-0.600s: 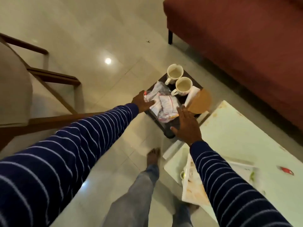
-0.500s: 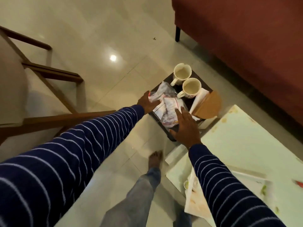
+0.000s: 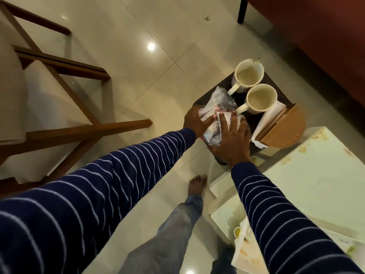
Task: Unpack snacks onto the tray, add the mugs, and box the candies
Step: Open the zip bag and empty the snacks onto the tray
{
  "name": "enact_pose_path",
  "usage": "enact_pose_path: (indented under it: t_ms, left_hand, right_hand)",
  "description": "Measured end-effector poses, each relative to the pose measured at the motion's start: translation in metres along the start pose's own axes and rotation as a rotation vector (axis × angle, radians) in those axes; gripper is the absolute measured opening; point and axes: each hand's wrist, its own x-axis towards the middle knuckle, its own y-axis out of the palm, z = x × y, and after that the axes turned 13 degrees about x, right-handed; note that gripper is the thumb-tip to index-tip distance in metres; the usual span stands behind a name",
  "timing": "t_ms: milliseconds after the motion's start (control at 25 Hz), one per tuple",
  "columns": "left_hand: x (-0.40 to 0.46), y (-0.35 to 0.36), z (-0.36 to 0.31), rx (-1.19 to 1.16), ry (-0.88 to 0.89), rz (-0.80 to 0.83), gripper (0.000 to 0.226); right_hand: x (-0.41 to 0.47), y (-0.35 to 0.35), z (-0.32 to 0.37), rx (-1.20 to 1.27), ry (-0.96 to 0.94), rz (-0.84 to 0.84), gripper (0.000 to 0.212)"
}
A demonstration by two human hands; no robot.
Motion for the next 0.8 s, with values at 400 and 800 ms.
enact_pose_path:
  t_ms: [400, 800]
  left_hand:
    - [-0.035, -0.041, -0.004, -0.602, -0.333, 0.382, 0.032]
    - [-0.191, -0.110, -0.103, -0.611, -0.035, 0.530, 0.050]
  right_hand:
    - [-0.022, -0.011, -0.011, 0.309, -0.176, -0.068, 0.087]
    - [-0.161, -0.130, -0.006, 1.420, -0.018, -0.180, 0.076]
